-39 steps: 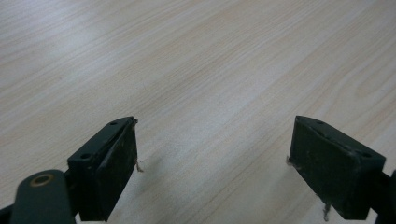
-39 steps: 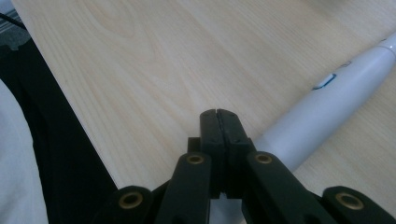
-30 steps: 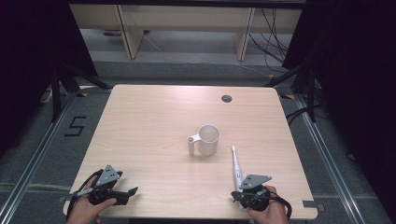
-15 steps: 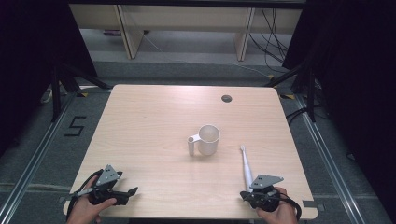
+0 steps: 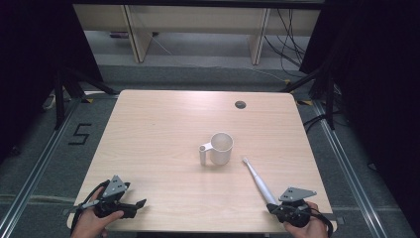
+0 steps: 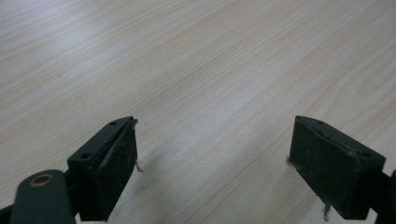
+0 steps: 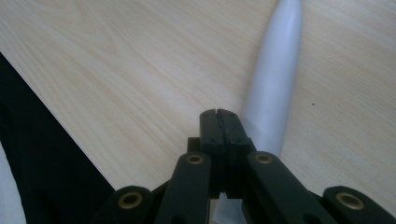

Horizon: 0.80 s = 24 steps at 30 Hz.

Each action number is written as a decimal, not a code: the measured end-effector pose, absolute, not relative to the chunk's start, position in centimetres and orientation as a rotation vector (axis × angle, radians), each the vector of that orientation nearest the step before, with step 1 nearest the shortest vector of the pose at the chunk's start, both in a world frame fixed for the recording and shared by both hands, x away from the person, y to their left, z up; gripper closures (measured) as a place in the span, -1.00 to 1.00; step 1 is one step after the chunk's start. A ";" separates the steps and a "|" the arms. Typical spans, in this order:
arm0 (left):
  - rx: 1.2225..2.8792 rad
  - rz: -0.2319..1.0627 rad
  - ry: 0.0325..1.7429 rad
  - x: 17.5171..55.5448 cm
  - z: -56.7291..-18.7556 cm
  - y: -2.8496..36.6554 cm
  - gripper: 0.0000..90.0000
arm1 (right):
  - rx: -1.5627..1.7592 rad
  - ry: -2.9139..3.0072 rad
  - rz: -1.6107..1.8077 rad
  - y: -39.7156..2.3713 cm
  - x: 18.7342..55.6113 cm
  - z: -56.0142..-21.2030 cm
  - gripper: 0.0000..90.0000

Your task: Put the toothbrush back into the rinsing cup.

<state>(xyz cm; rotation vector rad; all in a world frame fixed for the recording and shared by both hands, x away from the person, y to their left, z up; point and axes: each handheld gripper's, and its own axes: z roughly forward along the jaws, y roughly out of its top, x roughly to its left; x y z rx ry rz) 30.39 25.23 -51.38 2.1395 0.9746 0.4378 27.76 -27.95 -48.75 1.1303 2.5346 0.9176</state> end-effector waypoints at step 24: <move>2.111 0.452 0.983 30.3 -51.1 25.4 -0.67 | 1.185 2.486 0.891 -29.3 27.8 -48.3 0.99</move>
